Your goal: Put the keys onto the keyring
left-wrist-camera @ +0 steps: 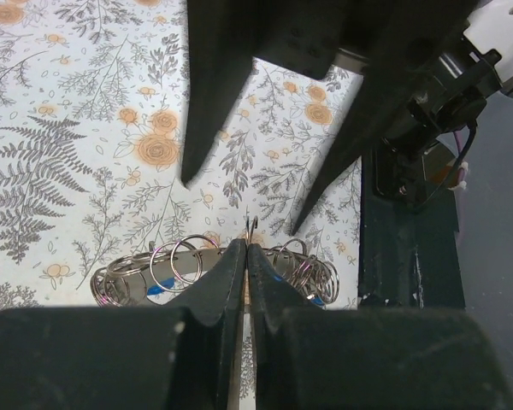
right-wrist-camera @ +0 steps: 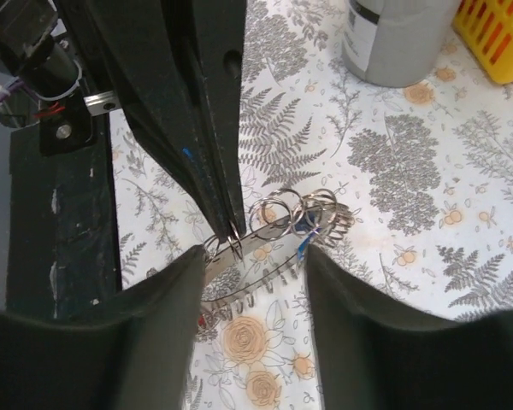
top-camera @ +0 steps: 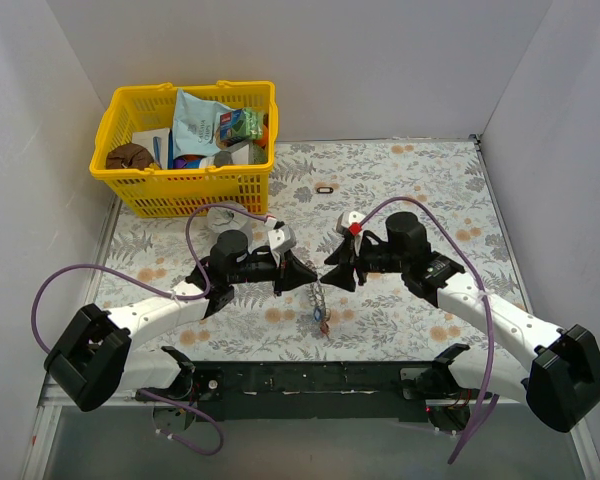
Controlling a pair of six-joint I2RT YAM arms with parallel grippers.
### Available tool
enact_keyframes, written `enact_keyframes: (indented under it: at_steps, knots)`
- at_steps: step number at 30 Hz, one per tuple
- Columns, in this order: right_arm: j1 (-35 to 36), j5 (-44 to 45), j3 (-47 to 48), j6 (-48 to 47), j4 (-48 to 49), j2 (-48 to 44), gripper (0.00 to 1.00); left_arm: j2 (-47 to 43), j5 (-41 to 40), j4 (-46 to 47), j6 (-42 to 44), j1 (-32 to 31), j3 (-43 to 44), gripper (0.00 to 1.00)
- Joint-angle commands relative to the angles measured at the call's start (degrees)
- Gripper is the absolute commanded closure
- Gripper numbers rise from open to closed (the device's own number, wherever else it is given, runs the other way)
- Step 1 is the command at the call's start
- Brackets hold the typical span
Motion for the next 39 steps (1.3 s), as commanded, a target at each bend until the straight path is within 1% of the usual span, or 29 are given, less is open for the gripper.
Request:
enact_keyframes:
  at_steps: [1, 4, 7, 10, 14, 18, 22, 26, 31, 33, 34, 39]
  knots:
    - [-1.0, 2.2, -0.8, 2.9, 5.0, -2.7, 0.23, -2.7, -2.2, -0.7, 1.3, 0.1, 0.5, 1.00]
    - [-2.3, 3.0, -3.0, 4.6, 8.0, -5.7, 0.12, -3.5, -3.1, -2.9, 2.7, 0.1, 0.8, 1.00]
    - [-4.0, 4.8, -5.3, 6.1, 10.9, -8.7, 0.04, -4.2, -4.1, -4.8, 3.9, 0.1, 1.2, 1.00]
    - [-5.9, 4.8, -6.2, 7.0, 11.9, -10.6, 0.02, -5.0, -4.6, -5.2, 4.5, 0.1, 0.9, 1.00]
    - [-7.5, 3.7, -6.4, 7.4, 12.1, -10.8, 0.02, -5.6, -3.7, -5.7, 5.0, 0.1, 0.8, 1.00]
    - [-8.7, 2.1, -6.9, 10.3, 13.7, -10.2, 0.02, -6.3, -1.7, -5.7, 5.6, 0.1, 1.1, 1.00]
    - [-9.1, 2.1, -7.3, 10.8, 13.8, -10.2, 0.02, -7.3, -1.4, -5.5, 6.0, 0.1, 1.8, 1.00]
    - [-9.4, 5.1, -6.8, 11.1, 13.1, -9.7, 0.02, -7.9, -2.9, -10.0, 8.3, 0.1, 4.2, 1.00]
    - [-9.6, 8.1, -5.4, 11.3, 11.9, -7.7, 0.02, -9.8, -5.2, -13.4, 10.8, 0.1, 5.7, 1.00]
    - [-9.8, 11.4, -5.0, 11.9, 11.4, -6.9, 0.02, -10.9, -5.9, -14.8, 12.3, 0.1, 5.7, 1.00]
    - [-9.9, 14.7, -4.9, 12.2, 11.3, -6.6, 0.02, -12.2, -5.9, -15.1, 12.7, 0.1, 5.7, 1.00]
    - [-11.2, 18.5, -4.2, 12.0, 12.3, -4.3, 0.02, -16.1, -7.2, -16.7, 14.5, 0.1, 5.3, 1.00]
